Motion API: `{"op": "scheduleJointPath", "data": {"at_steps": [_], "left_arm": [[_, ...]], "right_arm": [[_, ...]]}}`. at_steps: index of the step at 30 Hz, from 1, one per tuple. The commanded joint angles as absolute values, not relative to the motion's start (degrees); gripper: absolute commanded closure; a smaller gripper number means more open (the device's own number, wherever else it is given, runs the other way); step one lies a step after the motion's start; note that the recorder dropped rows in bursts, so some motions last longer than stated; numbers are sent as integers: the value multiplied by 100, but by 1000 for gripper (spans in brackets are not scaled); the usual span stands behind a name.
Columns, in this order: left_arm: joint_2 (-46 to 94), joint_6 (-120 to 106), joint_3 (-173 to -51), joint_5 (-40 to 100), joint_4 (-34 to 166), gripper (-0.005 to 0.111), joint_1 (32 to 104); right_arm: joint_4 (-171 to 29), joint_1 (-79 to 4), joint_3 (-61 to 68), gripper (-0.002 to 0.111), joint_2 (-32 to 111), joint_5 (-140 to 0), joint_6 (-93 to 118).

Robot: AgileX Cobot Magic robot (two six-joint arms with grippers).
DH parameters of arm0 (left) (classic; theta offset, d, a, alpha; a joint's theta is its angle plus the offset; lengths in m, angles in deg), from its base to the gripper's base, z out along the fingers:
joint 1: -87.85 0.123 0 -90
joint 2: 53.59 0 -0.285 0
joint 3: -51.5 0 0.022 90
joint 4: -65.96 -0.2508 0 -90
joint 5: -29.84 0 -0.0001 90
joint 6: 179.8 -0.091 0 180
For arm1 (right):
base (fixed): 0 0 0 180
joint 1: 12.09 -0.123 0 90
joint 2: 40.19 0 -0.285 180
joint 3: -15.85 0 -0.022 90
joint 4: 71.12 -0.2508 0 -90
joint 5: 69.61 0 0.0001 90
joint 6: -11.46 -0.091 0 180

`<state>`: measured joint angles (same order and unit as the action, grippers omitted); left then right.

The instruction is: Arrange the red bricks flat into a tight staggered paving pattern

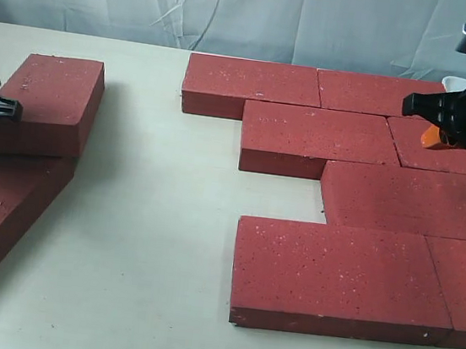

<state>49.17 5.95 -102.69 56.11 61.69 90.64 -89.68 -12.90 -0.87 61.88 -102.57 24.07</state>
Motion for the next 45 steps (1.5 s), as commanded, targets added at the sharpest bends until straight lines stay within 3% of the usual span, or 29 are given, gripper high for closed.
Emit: {"op": "scheduleJointPath", "data": {"at_steps": [1,8,19,24,30,34,40,45], "left_arm": [[4988,20,-10335,5478,6852,107,8594],[4992,-820,-10358,5730,7704,107,7619],[4992,-2089,-10358,6066,8821,107,6885],[5283,-1777,-10249,6127,8216,107,6898],[5787,20,-10245,6473,5948,107,6942],[5739,1059,-10245,6797,4815,107,7432],[5751,1068,-10245,6597,5014,107,8481],[5751,895,-10272,6328,5428,107,8453]], "right_arm": [[-9040,-1286,-114,109,6122,-10183,2488],[-9067,-1286,-114,109,6122,-10183,2488],[-9077,-1286,-114,109,6122,-10183,2488],[-9077,-1286,-114,109,6122,-10183,2488],[-9089,-1286,-114,109,6122,-10183,2488],[-9100,-1286,-114,109,6122,-10183,2488],[-9100,-1286,-114,109,6122,-10183,2488],[-9111,-1286,-114,109,6122,-10166,2488]]}}
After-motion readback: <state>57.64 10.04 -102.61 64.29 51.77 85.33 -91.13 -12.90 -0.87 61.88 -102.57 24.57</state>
